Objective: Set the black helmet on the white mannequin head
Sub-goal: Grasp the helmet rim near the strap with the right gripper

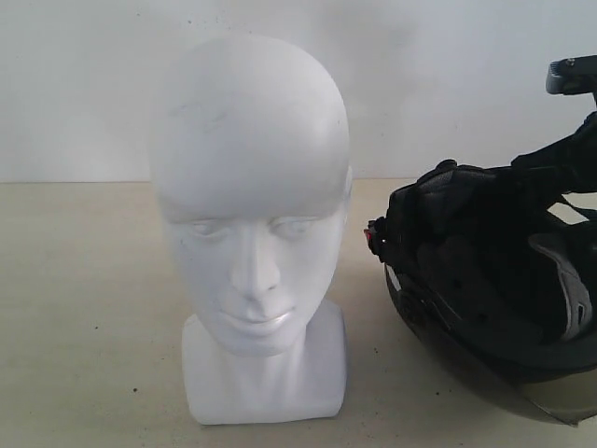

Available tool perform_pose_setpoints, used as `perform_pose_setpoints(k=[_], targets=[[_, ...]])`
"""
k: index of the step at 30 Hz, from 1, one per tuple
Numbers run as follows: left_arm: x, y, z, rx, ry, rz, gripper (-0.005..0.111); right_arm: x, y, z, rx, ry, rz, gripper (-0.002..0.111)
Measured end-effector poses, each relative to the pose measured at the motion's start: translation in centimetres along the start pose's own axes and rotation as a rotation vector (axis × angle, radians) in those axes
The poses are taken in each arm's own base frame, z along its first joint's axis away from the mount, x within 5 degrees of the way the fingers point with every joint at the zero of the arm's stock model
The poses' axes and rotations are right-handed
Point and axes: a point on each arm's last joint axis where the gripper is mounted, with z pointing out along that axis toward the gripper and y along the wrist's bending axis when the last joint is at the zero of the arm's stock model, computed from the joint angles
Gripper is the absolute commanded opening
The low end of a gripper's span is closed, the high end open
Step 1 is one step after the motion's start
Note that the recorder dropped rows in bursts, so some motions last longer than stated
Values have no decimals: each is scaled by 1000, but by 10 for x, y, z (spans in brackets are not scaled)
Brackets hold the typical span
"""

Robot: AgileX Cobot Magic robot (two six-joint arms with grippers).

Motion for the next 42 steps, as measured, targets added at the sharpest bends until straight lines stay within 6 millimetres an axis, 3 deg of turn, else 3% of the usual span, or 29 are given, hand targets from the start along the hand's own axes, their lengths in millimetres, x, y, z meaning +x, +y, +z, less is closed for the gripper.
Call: perform_pose_setpoints(k=[5,14,19,23,30,37,42], targets=[[0,0,0,0,0,0,5,-4,0,-11,3,-23,-20,0],[0,0,0,0,0,0,5,-13,6,-77,-19,-97,-86,0],[0,0,0,0,0,0,5,-9,44,-107,-122,-90,-213,0],[0,0,0,0,0,0,5,0,81,-120,-219,-40,-317,0],[0,0,0,0,0,0,5,35,113,-122,-312,98,-391,0],[0,0,0,0,0,0,5,66,113,-115,-330,190,-334,0],[0,0,0,0,0,0,5,74,115,-113,-352,226,-291,1]])
